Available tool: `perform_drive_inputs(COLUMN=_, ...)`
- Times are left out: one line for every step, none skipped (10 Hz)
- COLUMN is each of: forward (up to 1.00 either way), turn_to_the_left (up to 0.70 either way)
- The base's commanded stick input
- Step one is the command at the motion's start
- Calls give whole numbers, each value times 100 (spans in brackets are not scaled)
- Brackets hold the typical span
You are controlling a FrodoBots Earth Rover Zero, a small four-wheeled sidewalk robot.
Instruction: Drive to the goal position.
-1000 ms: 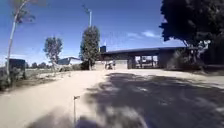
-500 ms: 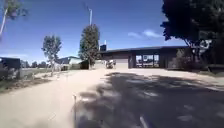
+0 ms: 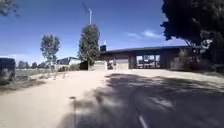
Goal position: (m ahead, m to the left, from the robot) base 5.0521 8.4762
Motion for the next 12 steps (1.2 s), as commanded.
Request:
perform_drive_inputs(forward=100, turn_to_the_left=0)
perform_drive_inputs(forward=100, turn_to_the_left=0)
perform_drive_inputs(forward=100, turn_to_the_left=0)
perform_drive_inputs(forward=100, turn_to_the_left=0)
perform_drive_inputs(forward=100, turn_to_the_left=0)
perform_drive_inputs(forward=100, turn_to_the_left=0)
perform_drive_inputs(forward=100, turn_to_the_left=0)
perform_drive_inputs(forward=100, turn_to_the_left=0)
perform_drive_inputs(forward=100, turn_to_the_left=0)
perform_drive_inputs(forward=100, turn_to_the_left=0)
perform_drive_inputs(forward=100, turn_to_the_left=0)
perform_drive_inputs(forward=100, turn_to_the_left=0)
